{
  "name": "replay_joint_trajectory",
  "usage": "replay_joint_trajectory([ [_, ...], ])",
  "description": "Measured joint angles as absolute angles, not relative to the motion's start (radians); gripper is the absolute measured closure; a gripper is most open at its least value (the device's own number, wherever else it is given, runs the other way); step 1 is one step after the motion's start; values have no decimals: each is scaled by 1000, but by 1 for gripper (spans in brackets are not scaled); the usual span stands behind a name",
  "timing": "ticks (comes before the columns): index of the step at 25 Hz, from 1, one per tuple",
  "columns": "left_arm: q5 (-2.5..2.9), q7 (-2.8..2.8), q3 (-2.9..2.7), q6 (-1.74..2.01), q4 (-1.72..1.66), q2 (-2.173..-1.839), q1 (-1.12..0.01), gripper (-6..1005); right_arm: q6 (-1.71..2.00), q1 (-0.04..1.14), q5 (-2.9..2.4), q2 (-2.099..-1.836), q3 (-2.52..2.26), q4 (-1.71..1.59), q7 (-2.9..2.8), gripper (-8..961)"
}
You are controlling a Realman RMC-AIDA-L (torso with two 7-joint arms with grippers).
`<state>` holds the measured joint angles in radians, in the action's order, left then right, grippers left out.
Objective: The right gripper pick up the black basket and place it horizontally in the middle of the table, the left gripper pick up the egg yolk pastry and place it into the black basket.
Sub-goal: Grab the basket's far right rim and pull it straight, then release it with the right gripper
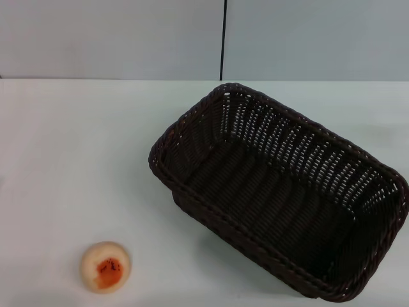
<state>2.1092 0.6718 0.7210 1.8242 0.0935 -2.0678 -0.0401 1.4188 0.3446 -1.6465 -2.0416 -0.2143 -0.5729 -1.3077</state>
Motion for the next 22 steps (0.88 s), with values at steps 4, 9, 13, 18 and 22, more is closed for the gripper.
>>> replay_joint_trajectory([
  [4,2108,672,721,1824,90,-2068,-38,184,1543,375,-1868,-2008,-259,-810,-1605,327],
  [9,2106,672,722,1822,90,-2067,-36,183,1737,456,-2063,-1972,-271,-1039,-1820,253],
  [13,2106,672,723,1820,90,-2067,-38,183,1895,554,-2266,-1941,-334,-1167,-1926,255],
  [18,2106,672,723,1819,91,-2066,-43,183,1965,670,-2448,-1923,-450,-1198,-2005,259],
  [22,2106,672,722,1818,91,-2067,-44,184,1912,709,-2526,-1931,-620,-1192,-2063,259],
])
